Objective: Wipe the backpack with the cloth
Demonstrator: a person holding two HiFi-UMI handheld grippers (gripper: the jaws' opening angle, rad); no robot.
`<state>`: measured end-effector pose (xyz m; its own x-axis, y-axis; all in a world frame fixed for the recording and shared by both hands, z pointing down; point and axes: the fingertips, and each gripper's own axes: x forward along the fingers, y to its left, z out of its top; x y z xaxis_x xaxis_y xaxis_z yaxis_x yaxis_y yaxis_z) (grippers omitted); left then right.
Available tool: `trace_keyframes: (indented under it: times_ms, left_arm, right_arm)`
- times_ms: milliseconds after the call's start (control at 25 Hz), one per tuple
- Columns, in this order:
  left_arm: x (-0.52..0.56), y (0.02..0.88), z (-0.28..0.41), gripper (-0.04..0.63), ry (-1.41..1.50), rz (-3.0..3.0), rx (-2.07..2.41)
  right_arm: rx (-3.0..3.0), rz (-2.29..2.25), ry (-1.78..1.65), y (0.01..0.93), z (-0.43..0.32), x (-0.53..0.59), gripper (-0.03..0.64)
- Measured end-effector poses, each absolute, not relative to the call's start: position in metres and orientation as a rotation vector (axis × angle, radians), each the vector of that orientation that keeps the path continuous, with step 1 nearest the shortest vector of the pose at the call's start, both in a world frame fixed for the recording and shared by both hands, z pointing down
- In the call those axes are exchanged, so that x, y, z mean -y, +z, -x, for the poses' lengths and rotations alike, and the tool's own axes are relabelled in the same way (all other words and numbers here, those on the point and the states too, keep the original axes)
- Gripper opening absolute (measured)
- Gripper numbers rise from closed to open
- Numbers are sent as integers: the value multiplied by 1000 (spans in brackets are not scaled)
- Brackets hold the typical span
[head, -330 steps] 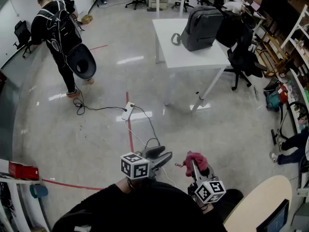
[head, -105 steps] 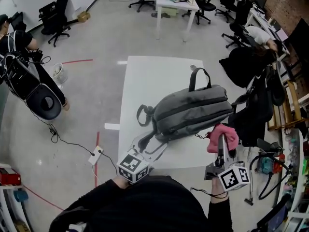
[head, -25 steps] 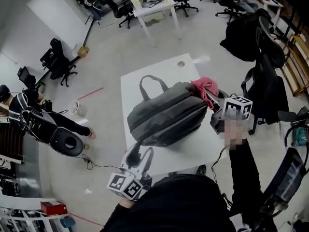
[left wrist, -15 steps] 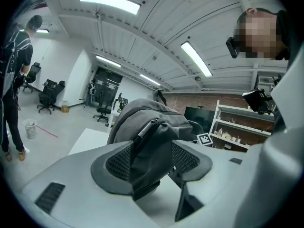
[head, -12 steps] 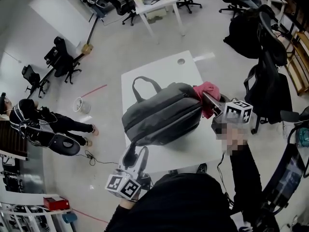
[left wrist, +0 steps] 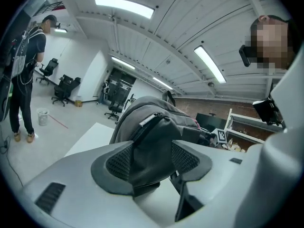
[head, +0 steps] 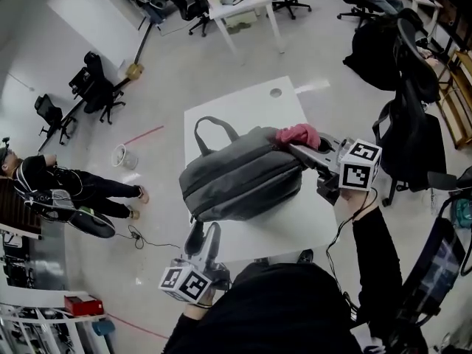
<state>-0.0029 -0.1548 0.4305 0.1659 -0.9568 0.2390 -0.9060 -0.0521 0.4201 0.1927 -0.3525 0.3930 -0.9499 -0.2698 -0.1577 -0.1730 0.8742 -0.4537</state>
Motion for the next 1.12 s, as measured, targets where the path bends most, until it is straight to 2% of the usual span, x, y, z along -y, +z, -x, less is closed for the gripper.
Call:
trace_keyframes:
  times_ms: [240,480,640,960,1040,1120]
  left_arm:
    - [160,431,5,259,-151,-1969,1750]
    - [165,430,6,258,-150,-1972,1744]
    - [169,429,7,256,-146,-1980,1744]
    - [162,431,5,256,-147,-1974,1754]
    - [162,432,5,256,-143,-1972,1753]
    - [161,434,4,256,-135,-1973,1751]
  right_arm:
    - [-2890,332,-820,487,-204,357,89]
    - [-2749,821,-1332,609,-220,369,91]
    - [-2654,965,-1282,587,-230,378,89]
    - [-2499,559,-834,383,-220,370,89]
    - [-2524,598,-810,397,-217,377,89]
    - [-2478,716,-994,463,-221,395,89]
